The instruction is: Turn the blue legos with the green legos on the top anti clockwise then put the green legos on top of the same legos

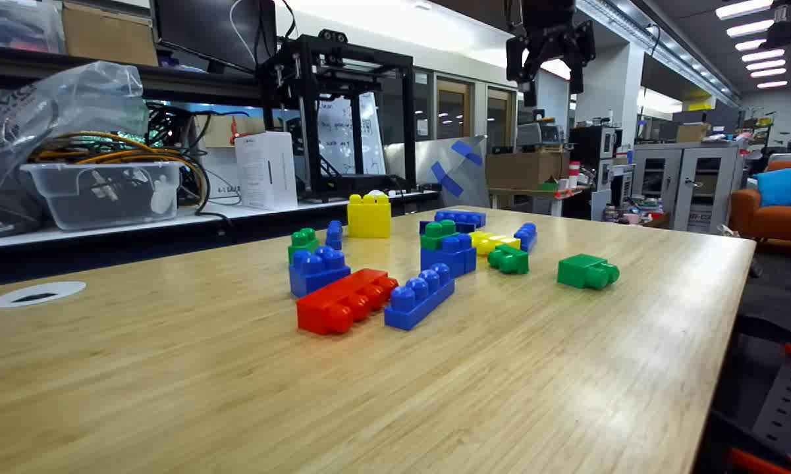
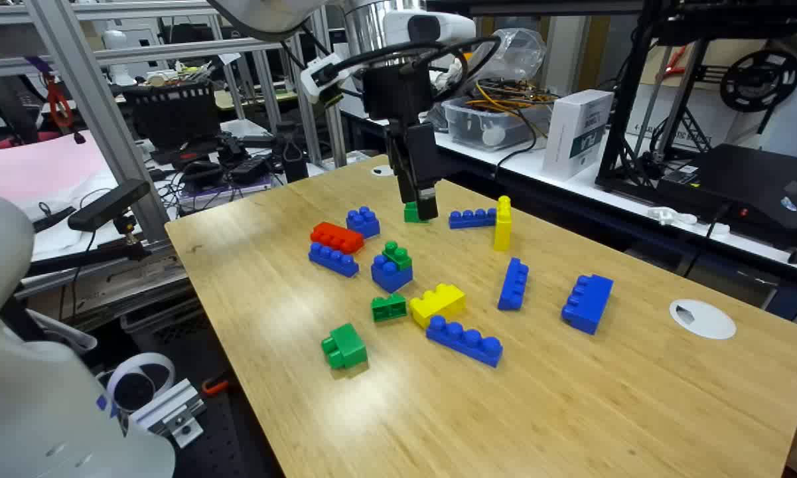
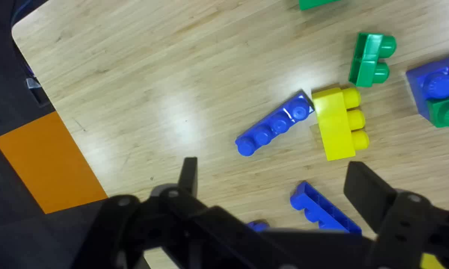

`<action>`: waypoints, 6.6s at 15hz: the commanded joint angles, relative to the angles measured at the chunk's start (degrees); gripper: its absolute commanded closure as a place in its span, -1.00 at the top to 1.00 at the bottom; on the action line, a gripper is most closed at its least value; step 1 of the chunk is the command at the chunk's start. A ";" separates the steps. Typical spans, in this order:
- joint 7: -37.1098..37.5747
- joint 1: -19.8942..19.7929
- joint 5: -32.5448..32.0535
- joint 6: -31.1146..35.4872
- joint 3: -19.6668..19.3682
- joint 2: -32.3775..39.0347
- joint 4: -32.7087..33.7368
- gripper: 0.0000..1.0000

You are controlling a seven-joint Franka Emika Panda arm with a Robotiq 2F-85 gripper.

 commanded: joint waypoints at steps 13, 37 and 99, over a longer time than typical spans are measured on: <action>-3.57 2.68 -0.15 6.30 -1.48 7.62 3.21 1.00; -16.49 12.66 10.64 -6.16 -1.25 42.44 30.81 1.00; -75.65 15.92 -10.59 9.36 4.59 45.41 22.12 -0.09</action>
